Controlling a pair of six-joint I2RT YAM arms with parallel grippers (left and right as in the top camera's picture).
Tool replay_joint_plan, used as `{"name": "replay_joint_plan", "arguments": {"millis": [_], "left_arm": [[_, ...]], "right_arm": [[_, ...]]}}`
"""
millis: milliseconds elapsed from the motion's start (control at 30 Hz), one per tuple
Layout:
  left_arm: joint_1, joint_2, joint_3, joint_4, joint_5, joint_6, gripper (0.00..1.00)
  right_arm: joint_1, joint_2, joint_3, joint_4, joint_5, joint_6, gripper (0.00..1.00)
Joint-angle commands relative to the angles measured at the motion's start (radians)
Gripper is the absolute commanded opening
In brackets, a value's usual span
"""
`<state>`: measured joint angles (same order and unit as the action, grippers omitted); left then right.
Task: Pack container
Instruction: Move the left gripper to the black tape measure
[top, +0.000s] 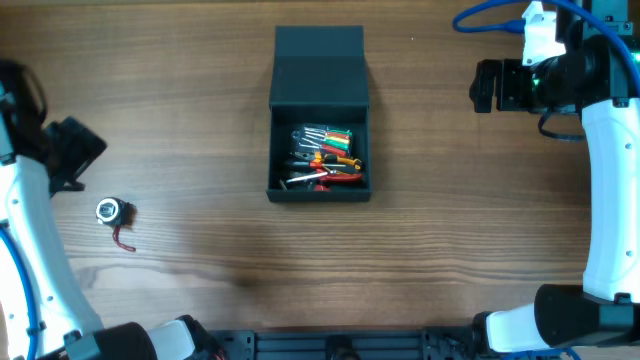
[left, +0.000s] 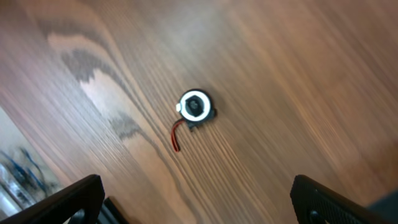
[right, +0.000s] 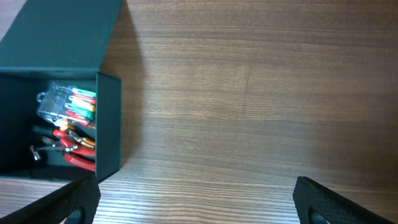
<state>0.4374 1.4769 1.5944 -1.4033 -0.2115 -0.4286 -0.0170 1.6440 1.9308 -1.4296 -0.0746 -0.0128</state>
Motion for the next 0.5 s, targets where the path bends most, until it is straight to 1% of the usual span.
{"name": "replay_joint_plan", "arguments": {"millis": [0,267,367,467], "left_arm": [[0.077,-0.009,-0.129,0.079,0.107,-0.024,1.00],[0.100,-0.009,-0.448,0.356,0.108,-0.024,1.00],[0.100,-0.009,-0.539,0.446,0.110,-0.024,1.00],[0.100,-0.003,-0.593,0.503,0.110,-0.025,1.00]], "right_arm": [[-0.002,0.010,-0.009,-0.003,-0.005,-0.011,1.00],[-0.002,0.010,-0.009,-0.018,-0.005,-0.011,1.00],[-0.002,0.010,-0.009,-0.023,-0.005,-0.011,1.00],[-0.002,0.010,-0.009,-0.025,-0.005,-0.011,1.00]]}}
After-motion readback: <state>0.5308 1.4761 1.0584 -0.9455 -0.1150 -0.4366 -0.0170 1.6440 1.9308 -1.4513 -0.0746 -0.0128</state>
